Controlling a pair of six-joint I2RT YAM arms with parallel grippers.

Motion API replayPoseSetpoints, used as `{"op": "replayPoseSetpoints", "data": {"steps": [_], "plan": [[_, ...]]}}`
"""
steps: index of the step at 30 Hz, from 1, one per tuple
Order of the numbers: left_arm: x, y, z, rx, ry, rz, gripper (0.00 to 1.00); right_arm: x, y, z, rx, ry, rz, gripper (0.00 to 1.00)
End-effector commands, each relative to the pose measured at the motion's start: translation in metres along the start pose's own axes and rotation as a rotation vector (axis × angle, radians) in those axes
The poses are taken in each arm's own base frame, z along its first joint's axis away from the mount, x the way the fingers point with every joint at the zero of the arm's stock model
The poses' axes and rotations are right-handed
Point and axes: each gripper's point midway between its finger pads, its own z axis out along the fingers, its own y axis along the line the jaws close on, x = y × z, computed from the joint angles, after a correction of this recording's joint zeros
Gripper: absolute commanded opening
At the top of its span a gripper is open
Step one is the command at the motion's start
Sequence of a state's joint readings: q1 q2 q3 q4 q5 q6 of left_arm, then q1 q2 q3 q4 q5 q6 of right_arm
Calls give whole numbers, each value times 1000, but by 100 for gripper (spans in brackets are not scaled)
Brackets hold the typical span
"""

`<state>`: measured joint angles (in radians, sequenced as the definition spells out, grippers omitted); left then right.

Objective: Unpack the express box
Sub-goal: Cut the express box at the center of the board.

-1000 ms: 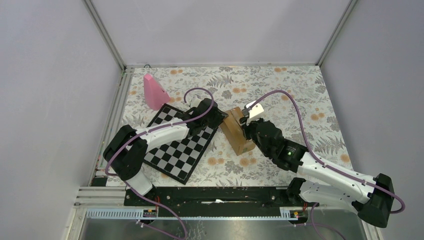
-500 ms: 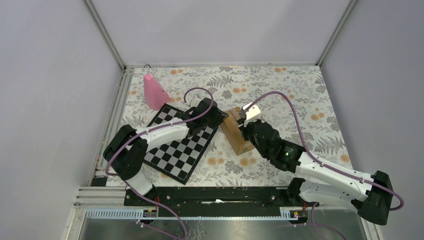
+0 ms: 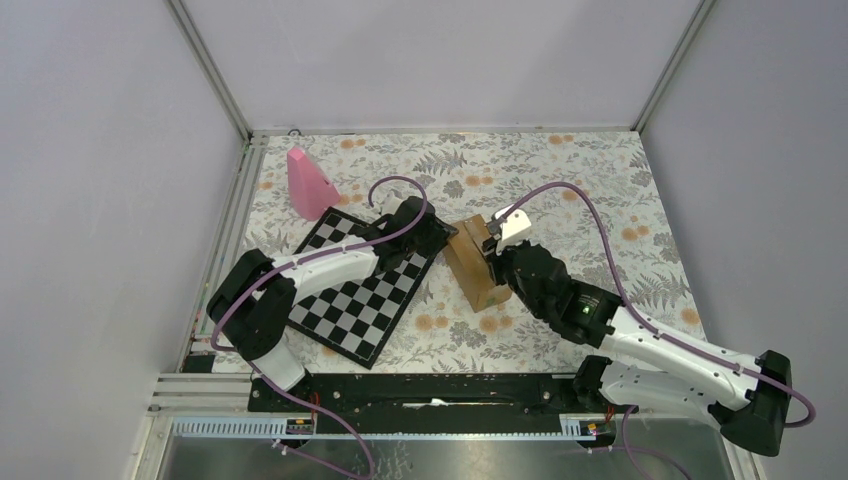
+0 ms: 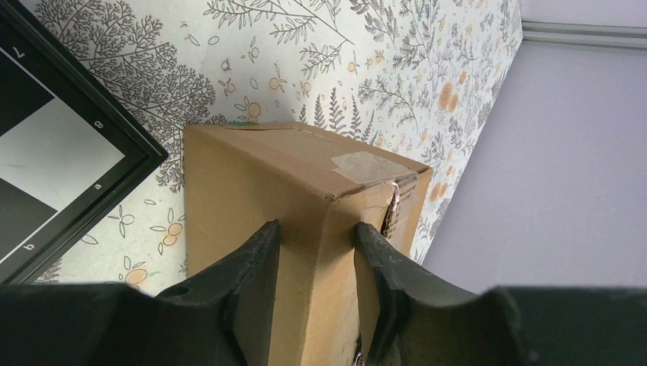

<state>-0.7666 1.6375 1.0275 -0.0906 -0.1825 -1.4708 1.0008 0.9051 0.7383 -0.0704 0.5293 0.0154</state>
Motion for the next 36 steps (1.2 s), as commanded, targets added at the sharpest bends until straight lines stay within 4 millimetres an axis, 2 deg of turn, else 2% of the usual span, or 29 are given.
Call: {"op": "replayPoseSetpoints", "data": {"steps": [1,12,20,30,36], "plan": [[-4,70,12,-222,-38,9,0,-5,3,-14,-33,26,32,0],[-4,72,13,-229,-39,11,0,-19,-3,-14,0,-3,44,0],[-4,72,13,-230,-39,19,0,-50,-1,-11,1,-76,54,0],[-3,70,13,-227,-32,23,0,-25,-7,-7,23,-32,-35,0],[-2,71,14,-230,-29,23,0,-17,-7,-3,26,-20,-90,0]]}}
